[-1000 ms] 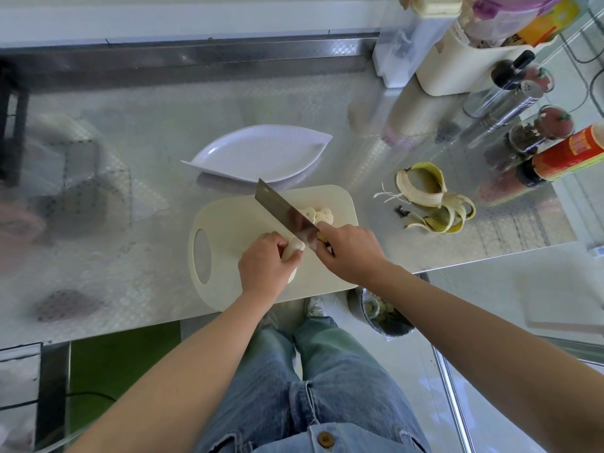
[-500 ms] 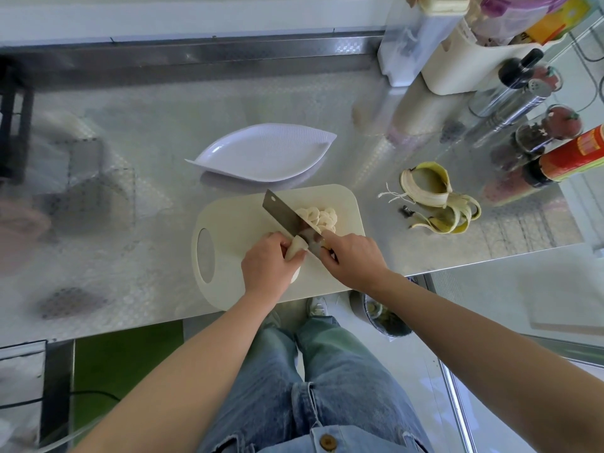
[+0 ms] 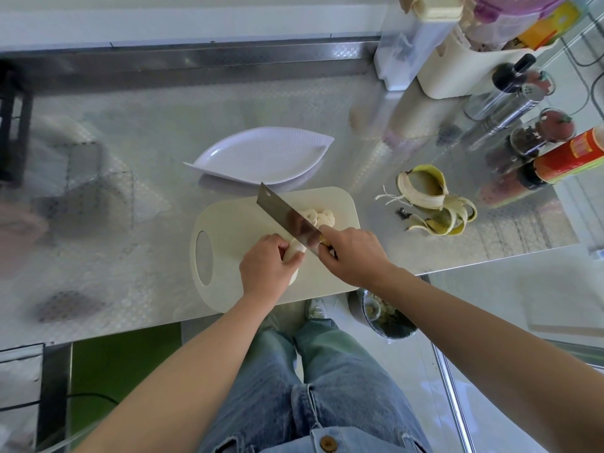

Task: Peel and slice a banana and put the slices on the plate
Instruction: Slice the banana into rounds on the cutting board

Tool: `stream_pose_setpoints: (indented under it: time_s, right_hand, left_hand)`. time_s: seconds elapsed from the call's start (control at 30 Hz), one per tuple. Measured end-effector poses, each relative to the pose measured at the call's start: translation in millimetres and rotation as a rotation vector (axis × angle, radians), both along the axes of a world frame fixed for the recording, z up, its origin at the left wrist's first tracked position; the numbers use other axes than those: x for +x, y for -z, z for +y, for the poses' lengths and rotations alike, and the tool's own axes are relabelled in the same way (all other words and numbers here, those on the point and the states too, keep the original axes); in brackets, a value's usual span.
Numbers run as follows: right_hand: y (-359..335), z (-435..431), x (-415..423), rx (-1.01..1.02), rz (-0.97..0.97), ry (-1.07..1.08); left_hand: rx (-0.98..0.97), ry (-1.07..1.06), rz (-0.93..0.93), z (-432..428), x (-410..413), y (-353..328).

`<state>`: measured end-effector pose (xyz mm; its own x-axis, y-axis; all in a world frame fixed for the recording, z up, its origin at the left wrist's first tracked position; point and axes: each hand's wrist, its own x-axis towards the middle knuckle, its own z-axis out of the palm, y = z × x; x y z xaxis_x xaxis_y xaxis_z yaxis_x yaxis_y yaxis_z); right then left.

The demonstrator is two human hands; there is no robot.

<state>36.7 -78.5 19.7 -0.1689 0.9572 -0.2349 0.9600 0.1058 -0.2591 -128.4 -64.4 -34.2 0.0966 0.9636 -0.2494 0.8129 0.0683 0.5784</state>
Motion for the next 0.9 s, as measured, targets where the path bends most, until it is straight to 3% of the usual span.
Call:
stream_pose_setpoints:
  time_s: [0.53, 0.9]
  right_hand:
    - [27.3, -0.7, -11.5, -0.052, -0.038, -0.024]
    - [23.6, -0.3, 4.0, -0.02, -0.042, 0.077]
  left_hand:
    - [-0.027, -0.019, -0.041, -0.1, 0.1, 0.6]
    - [-0.002, 0.056, 0.049, -5.7, -6.2, 4.2]
